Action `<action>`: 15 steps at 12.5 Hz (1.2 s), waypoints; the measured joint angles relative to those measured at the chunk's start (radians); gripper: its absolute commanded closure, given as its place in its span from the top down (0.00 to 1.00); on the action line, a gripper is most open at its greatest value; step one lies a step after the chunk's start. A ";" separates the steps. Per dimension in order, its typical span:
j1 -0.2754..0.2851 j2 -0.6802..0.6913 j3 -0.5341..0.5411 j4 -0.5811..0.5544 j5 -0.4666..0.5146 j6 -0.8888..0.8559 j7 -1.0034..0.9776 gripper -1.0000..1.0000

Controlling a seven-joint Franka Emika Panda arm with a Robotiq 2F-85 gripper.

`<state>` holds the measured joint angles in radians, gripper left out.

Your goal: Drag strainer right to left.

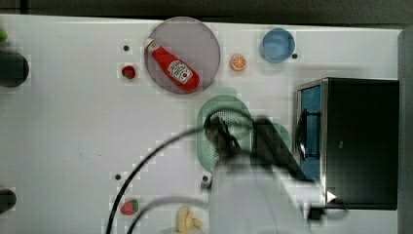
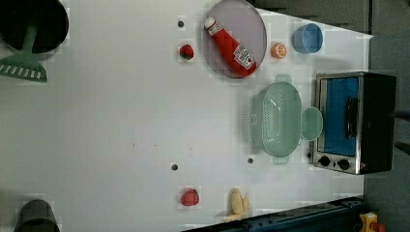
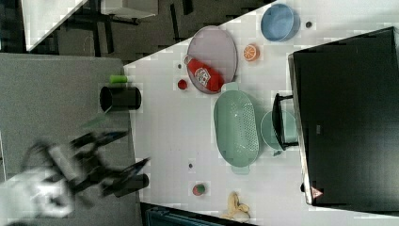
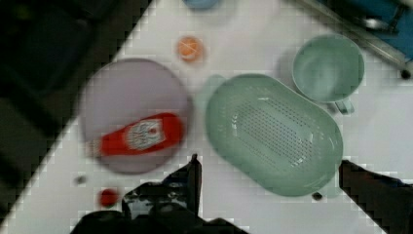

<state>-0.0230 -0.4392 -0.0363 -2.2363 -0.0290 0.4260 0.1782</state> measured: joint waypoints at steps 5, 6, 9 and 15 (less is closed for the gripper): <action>-0.013 0.450 0.011 -0.168 -0.012 0.254 0.308 1.00; -0.012 0.513 0.012 -0.188 0.005 0.335 0.343 1.00; -0.001 0.638 0.015 -0.191 0.000 0.492 0.392 1.00; 0.009 0.807 0.030 -0.182 0.020 0.693 0.490 1.00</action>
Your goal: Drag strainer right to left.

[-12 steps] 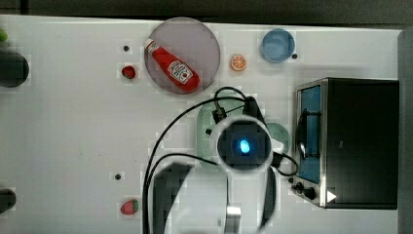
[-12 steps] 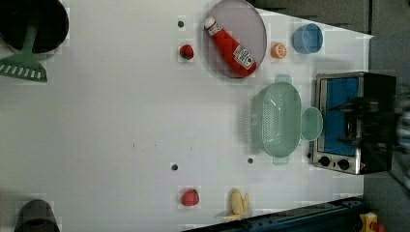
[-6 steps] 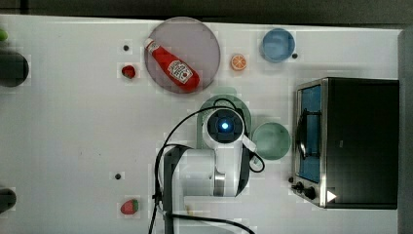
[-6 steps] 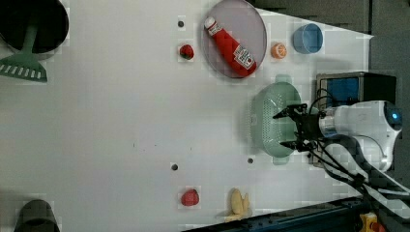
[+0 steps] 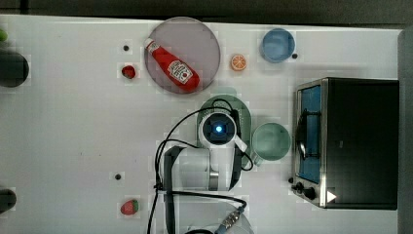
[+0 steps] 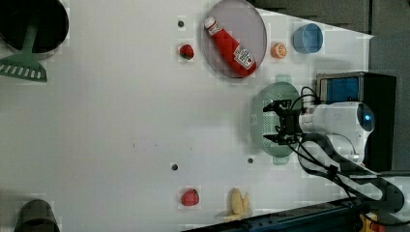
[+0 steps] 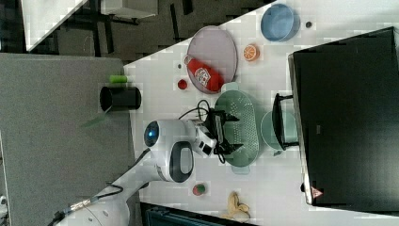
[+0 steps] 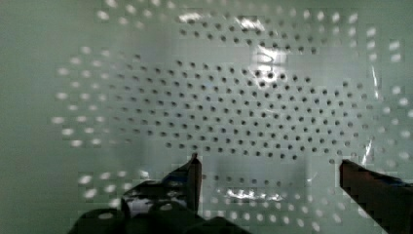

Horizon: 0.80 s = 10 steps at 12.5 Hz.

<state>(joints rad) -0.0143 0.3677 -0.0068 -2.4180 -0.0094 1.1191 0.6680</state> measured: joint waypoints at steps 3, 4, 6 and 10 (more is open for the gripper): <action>0.014 0.010 0.028 -0.008 -0.026 0.006 0.055 1.00; 0.029 0.009 0.024 -0.010 -0.023 0.007 0.064 1.00; 0.038 0.012 0.030 -0.010 -0.016 0.000 0.078 1.00; 0.085 0.008 0.049 0.004 0.024 -0.010 0.135 1.00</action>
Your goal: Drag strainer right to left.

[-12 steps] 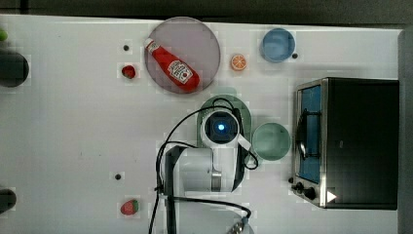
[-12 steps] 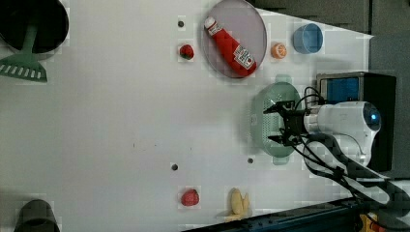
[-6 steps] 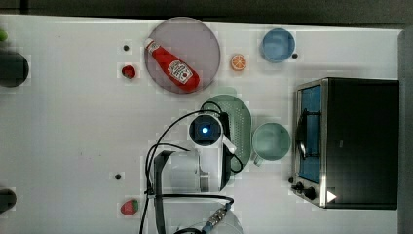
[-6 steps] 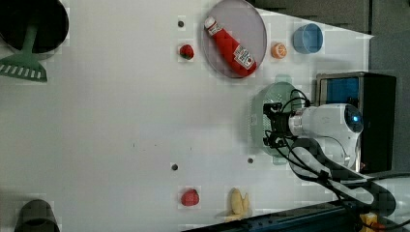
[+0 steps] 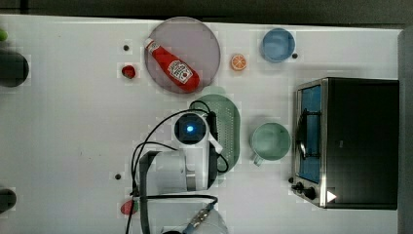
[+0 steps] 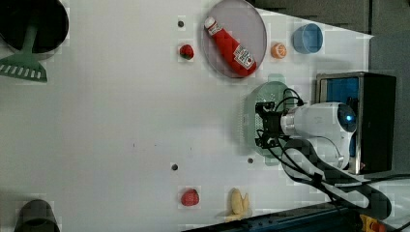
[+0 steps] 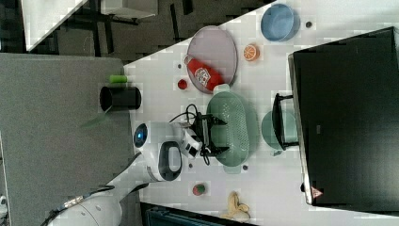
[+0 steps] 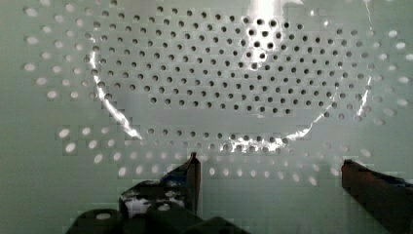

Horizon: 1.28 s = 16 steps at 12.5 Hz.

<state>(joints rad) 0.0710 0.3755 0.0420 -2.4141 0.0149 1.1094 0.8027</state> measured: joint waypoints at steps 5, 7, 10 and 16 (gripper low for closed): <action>0.082 0.003 0.014 0.010 -0.040 0.009 0.113 1.00; 0.120 0.003 0.034 0.018 -0.040 -0.009 0.191 1.00; 0.179 0.004 0.078 0.035 -0.036 0.008 0.286 1.00; 0.296 0.070 0.095 0.100 0.004 -0.012 0.375 1.00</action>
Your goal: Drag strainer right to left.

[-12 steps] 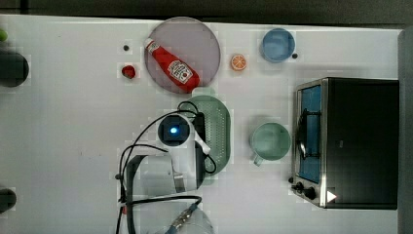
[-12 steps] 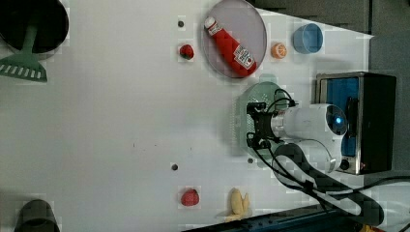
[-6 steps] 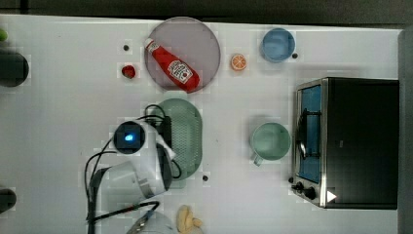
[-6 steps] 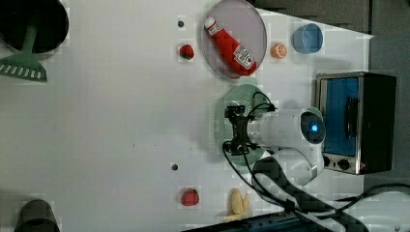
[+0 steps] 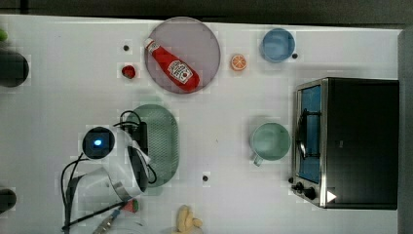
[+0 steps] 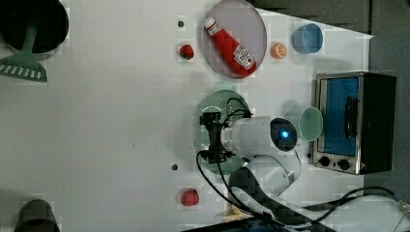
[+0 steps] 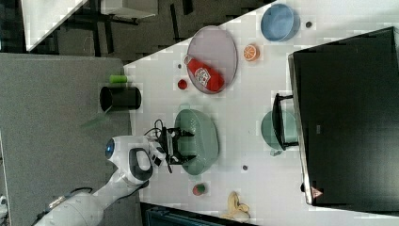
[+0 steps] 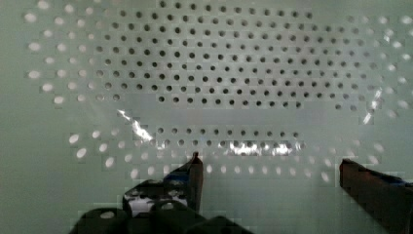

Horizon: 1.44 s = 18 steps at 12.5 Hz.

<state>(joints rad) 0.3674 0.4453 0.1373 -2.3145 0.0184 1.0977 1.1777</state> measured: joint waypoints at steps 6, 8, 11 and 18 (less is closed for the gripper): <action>0.093 0.072 -0.030 0.137 0.102 0.021 0.044 1.00; 0.115 0.084 -0.028 0.158 0.130 0.017 0.058 1.00; 0.158 0.131 -0.038 0.211 0.112 0.000 0.083 1.00; 0.206 0.197 -0.003 0.327 0.124 -0.003 0.112 1.00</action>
<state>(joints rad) 0.5732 0.6421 0.1342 -1.9873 0.1426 1.0947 1.2900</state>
